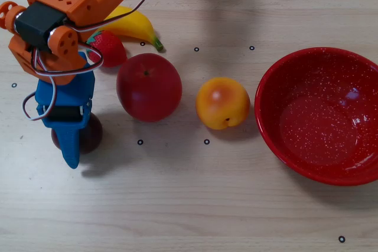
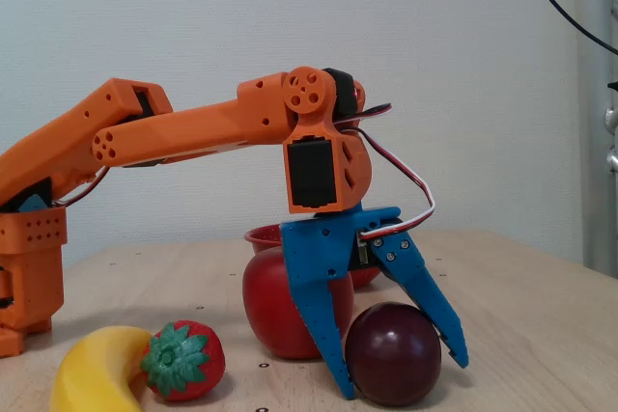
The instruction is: Put plum in the red bowl.
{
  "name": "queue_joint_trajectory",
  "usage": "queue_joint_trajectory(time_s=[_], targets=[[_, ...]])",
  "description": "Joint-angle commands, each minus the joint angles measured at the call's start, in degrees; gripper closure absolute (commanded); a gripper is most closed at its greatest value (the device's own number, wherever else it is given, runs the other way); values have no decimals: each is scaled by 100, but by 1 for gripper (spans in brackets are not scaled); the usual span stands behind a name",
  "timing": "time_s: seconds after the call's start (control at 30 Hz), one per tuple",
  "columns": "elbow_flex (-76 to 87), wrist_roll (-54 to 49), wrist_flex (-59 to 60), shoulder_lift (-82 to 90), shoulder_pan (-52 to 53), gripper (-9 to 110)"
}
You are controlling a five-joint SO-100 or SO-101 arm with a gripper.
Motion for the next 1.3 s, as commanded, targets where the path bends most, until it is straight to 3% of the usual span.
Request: queue_joint_trajectory(time_s=[0.0,0.07,0.1,0.33,0.9,1.27], targets=[[-624,26,88,281,-97,83],[-598,88,79,290,-97,100],[-598,79,70,308,-97,101],[-369,-211,18,993,9,101],[3691,-1037,-404,5449,1063,101],[7005,-2039,-1942,8648,3129,101]])
